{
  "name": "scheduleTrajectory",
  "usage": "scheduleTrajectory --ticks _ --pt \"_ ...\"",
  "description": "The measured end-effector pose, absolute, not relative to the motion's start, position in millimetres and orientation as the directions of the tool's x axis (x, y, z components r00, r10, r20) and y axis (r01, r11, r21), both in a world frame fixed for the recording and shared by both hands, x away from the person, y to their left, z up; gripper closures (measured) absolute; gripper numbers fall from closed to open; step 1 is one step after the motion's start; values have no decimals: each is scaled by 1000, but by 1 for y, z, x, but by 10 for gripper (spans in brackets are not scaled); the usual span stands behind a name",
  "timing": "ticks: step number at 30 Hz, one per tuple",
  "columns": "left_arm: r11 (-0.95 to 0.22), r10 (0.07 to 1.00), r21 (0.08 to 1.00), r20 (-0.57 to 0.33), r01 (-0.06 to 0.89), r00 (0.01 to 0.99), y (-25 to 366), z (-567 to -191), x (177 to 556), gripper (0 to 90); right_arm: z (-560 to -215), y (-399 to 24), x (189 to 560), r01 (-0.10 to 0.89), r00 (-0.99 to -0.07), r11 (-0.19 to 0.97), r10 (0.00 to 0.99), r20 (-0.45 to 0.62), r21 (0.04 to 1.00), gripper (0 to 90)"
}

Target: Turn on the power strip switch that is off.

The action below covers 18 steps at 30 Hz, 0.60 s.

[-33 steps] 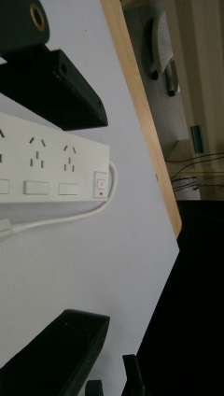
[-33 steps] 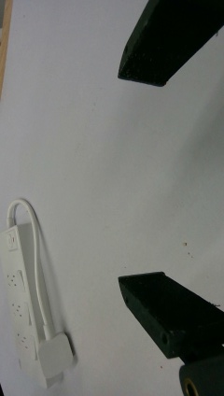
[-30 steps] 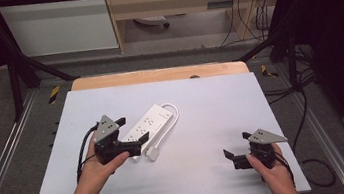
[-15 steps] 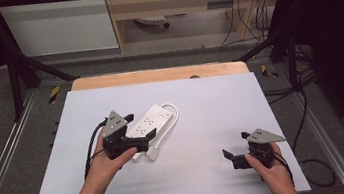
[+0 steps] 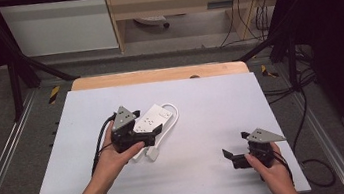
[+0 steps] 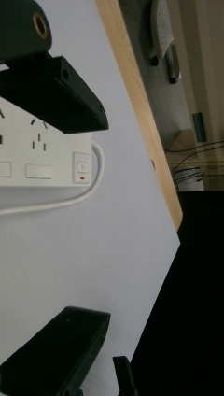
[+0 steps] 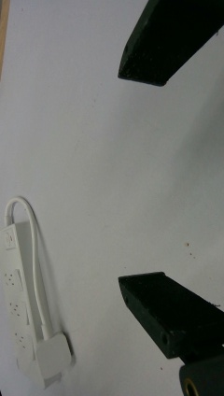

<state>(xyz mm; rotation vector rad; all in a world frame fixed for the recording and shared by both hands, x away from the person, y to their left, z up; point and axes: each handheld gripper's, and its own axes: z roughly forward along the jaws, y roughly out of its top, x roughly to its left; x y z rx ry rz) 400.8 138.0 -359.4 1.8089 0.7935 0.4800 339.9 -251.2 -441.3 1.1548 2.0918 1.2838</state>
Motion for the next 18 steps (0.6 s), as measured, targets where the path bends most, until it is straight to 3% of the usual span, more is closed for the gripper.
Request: scheduleTrajectory --ticks 18 --pt "-261 717 909 -42 324 695 123 -363 422 98 -441 -253 340 432 -568 225 820 70 873 34"
